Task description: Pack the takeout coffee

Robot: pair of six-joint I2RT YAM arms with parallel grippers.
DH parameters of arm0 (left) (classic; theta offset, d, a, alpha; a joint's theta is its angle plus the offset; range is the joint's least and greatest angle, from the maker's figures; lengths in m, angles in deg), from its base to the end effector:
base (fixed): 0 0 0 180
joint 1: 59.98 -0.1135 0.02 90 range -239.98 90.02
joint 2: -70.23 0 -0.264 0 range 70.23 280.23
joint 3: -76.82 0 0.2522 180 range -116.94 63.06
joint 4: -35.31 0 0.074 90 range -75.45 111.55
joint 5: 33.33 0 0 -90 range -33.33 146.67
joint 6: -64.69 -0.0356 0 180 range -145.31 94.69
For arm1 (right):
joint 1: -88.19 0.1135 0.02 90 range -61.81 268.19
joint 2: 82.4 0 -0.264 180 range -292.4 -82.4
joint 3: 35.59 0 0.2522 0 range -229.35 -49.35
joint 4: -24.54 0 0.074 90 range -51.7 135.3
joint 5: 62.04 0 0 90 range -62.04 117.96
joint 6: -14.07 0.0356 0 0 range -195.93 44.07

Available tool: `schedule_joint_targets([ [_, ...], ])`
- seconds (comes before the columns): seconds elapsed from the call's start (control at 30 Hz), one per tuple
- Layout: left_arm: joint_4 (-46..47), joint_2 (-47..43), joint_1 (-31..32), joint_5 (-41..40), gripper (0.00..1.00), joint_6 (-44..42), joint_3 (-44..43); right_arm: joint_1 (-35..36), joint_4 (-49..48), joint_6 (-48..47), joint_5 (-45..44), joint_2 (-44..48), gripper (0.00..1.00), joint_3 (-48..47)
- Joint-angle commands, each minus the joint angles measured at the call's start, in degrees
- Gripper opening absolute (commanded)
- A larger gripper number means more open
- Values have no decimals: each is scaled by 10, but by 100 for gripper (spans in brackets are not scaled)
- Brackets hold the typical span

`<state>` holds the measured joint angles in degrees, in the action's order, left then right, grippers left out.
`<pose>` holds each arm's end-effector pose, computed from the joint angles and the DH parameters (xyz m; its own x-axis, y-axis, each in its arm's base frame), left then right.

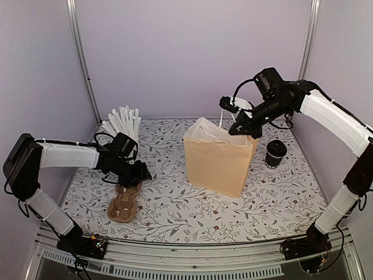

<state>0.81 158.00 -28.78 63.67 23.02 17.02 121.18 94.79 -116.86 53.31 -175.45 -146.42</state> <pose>0.2398 -0.1503 0.1621 -0.9244 -0.3070 -0.2266 -0.1927 0.8882 -0.4171 0.2759 0.1973 0.3699 -0.0369 -0.7298 -0.6827 -0.9728 0.1825 -0.1426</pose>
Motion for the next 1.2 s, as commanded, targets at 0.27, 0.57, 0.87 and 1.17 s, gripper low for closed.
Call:
schedule_joint_targets([
  [0.27, -59, 26, 37, 5, 64, -172, -122, -3, 8, 7, -13, 10, 0, 10],
  [0.57, -208, -56, 25, -93, 51, -325, -93, -6, 7, 6, -7, 14, 0, 12],
  [0.87, -287, 16, 22, -98, 42, -308, -126, -6, 9, 5, -11, 20, 0, 15],
  [1.17, -300, 11, 21, -54, 42, -285, -112, -6, 12, 5, -10, 14, 0, 8],
])
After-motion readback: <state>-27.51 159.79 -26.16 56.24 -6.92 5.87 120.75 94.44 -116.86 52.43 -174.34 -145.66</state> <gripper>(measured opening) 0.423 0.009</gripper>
